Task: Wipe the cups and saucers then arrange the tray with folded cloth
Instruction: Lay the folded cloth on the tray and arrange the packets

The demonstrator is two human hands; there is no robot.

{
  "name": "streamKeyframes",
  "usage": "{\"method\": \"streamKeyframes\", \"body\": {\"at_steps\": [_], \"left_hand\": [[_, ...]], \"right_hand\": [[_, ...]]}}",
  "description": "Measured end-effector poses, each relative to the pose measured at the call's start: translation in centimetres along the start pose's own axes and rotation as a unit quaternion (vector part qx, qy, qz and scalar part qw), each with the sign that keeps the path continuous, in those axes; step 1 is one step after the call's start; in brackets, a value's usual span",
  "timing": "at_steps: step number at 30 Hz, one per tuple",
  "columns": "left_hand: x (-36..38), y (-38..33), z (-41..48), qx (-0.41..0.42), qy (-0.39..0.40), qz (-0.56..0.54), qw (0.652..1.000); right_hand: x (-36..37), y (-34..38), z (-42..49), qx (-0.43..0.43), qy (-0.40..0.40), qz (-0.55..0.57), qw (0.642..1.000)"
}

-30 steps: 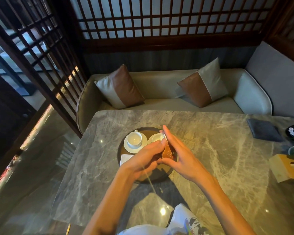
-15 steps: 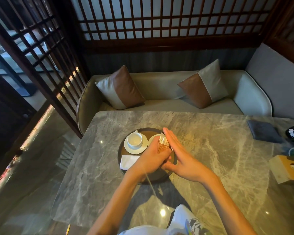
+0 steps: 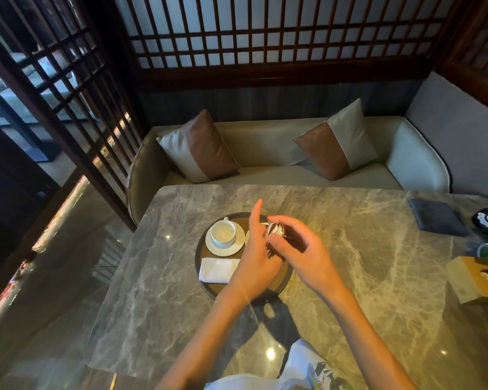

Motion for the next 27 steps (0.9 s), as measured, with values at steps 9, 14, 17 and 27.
{"method": "streamKeyframes", "body": {"at_steps": [9, 14, 17, 27], "left_hand": [[-0.2, 0.4, 0.1, -0.004, 0.018, -0.027, 0.999], [-0.2, 0.4, 0.0, -0.008, 0.002, -0.035, 0.999], [-0.8, 0.4, 0.3, -0.062, 0.053, -0.076, 0.994], [-2.4, 1.0, 0.3, -0.134, 0.298, -0.091, 0.941]], "right_hand": [[0.6, 0.1, -0.1, 0.014, 0.042, -0.042, 0.998], [0.7, 0.2, -0.1, 0.018, 0.060, -0.009, 0.998], [0.0, 0.4, 0.2, 0.048, 0.088, -0.011, 0.995], [-2.2, -1.0, 0.5, 0.101, 0.135, -0.117, 0.979]]}}
Point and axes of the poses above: each hand's wrist, its own z-axis towards the middle knuckle, its own x-axis out of the palm, y = z × x, the point moved 3 cm from there along z, towards the middle knuckle, and after that the axes turned 15 degrees about z, right-handed, at the moved point
